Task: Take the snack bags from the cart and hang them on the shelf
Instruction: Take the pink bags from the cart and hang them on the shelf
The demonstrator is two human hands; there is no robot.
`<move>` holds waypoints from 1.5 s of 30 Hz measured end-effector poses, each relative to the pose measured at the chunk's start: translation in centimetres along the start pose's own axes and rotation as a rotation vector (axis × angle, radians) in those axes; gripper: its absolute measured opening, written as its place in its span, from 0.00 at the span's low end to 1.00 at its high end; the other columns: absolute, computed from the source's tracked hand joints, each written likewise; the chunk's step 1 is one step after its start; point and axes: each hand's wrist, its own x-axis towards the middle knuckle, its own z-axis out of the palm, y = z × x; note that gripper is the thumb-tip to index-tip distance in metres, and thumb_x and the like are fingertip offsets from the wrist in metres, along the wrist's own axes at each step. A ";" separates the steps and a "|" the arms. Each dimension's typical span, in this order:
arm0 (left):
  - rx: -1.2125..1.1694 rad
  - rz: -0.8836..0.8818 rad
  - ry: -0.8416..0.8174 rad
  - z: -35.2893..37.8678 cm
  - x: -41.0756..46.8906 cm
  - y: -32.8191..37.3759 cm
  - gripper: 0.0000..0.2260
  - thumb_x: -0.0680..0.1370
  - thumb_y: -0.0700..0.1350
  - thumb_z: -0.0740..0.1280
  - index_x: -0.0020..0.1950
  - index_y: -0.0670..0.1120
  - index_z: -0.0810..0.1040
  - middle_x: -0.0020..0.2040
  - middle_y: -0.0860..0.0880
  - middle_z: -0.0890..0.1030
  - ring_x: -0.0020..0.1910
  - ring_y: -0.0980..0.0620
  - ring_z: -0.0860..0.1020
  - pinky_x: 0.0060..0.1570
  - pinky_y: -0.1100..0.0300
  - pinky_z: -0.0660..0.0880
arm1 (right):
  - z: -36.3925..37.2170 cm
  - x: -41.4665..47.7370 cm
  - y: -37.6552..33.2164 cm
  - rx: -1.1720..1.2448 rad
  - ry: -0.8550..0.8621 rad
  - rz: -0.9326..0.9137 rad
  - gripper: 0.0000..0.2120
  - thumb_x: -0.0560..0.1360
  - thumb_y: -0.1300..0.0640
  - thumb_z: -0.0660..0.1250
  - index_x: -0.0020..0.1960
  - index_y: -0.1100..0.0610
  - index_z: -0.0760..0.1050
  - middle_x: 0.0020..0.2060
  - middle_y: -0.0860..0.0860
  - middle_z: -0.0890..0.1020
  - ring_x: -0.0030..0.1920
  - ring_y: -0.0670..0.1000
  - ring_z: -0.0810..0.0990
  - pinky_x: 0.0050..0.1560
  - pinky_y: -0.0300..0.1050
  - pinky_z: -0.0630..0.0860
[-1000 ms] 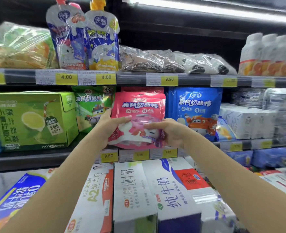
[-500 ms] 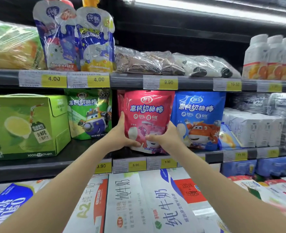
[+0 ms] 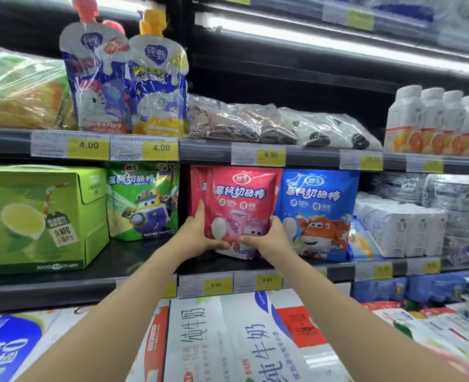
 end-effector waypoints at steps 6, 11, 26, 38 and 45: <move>0.298 -0.057 0.040 -1.9 -5.8 2.3 0.47 0.68 0.71 0.66 0.78 0.49 0.53 0.71 0.36 0.65 0.69 0.35 0.66 0.66 0.42 0.67 | -2.1 -4.8 -3.0 -0.329 0.049 0.138 0.39 0.68 0.50 0.77 0.68 0.61 0.58 0.61 0.56 0.71 0.60 0.56 0.71 0.56 0.49 0.72; 0.588 -0.025 0.085 -3.8 -12.3 5.0 0.44 0.70 0.73 0.61 0.78 0.49 0.53 0.72 0.36 0.64 0.69 0.34 0.65 0.63 0.41 0.67 | -3.7 -9.9 -5.2 -0.608 -0.032 0.028 0.37 0.69 0.50 0.75 0.69 0.60 0.58 0.66 0.59 0.68 0.64 0.60 0.72 0.61 0.54 0.73; 0.707 -0.108 0.246 -1.0 -8.2 4.2 0.41 0.71 0.75 0.52 0.78 0.55 0.54 0.75 0.38 0.62 0.74 0.36 0.59 0.71 0.40 0.59 | -4.9 -4.5 -2.5 -1.189 -0.118 -0.261 0.37 0.73 0.31 0.58 0.75 0.46 0.54 0.71 0.61 0.63 0.72 0.61 0.60 0.67 0.56 0.64; 0.683 -0.378 -0.170 -7.8 -11.5 10.8 0.40 0.72 0.73 0.54 0.79 0.58 0.49 0.76 0.38 0.58 0.75 0.37 0.55 0.72 0.39 0.54 | -8.7 -3.8 -11.8 -1.211 -0.582 0.014 0.31 0.76 0.38 0.59 0.74 0.45 0.56 0.69 0.60 0.65 0.65 0.62 0.66 0.63 0.56 0.66; 0.548 -0.590 -0.216 -14.2 -16.9 16.9 0.38 0.73 0.71 0.56 0.79 0.57 0.51 0.77 0.39 0.57 0.76 0.36 0.54 0.71 0.37 0.56 | -8.6 -6.7 -20.3 -1.216 -0.807 -0.017 0.32 0.75 0.35 0.58 0.74 0.48 0.57 0.63 0.60 0.70 0.63 0.62 0.69 0.59 0.54 0.69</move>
